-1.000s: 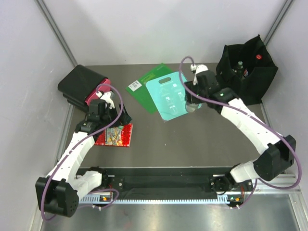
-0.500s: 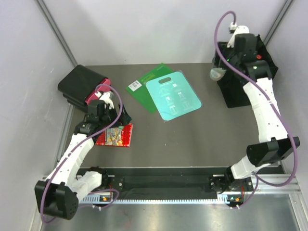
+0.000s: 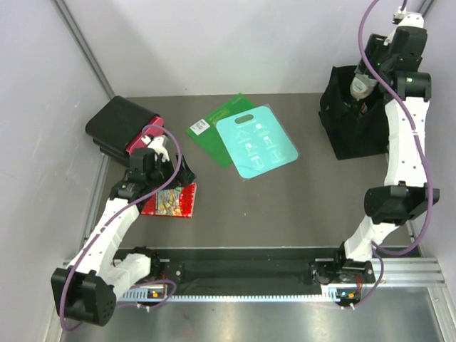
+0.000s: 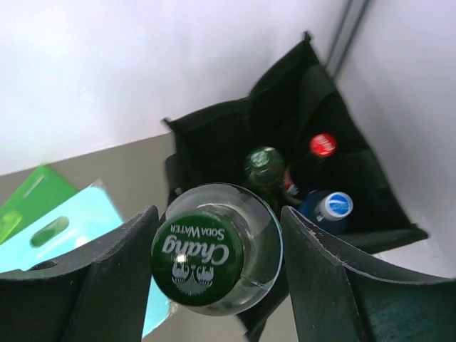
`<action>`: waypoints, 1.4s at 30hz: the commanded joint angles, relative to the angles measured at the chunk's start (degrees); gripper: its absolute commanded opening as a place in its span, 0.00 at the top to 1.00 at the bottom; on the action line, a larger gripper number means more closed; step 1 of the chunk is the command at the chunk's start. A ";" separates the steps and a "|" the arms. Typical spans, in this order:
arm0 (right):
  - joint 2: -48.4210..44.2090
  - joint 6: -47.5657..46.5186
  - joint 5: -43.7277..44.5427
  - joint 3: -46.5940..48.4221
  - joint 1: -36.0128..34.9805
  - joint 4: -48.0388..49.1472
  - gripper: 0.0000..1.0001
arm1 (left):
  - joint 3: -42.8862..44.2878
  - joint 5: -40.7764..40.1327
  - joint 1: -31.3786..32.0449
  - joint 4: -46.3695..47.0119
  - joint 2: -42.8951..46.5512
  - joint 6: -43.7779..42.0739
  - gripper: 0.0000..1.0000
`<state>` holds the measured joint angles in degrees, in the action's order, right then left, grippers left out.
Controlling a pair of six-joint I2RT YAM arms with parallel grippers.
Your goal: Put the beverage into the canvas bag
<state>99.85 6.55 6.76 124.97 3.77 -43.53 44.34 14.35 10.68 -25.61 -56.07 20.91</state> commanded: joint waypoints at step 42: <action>18.36 -3.21 -4.66 -2.45 5.98 35.00 1.00 | -0.22 0.06 0.48 3.19 -1.76 -0.43 0.09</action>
<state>118.78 3.99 2.44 121.43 8.82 -18.37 44.12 14.50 10.94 -25.19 -57.91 20.88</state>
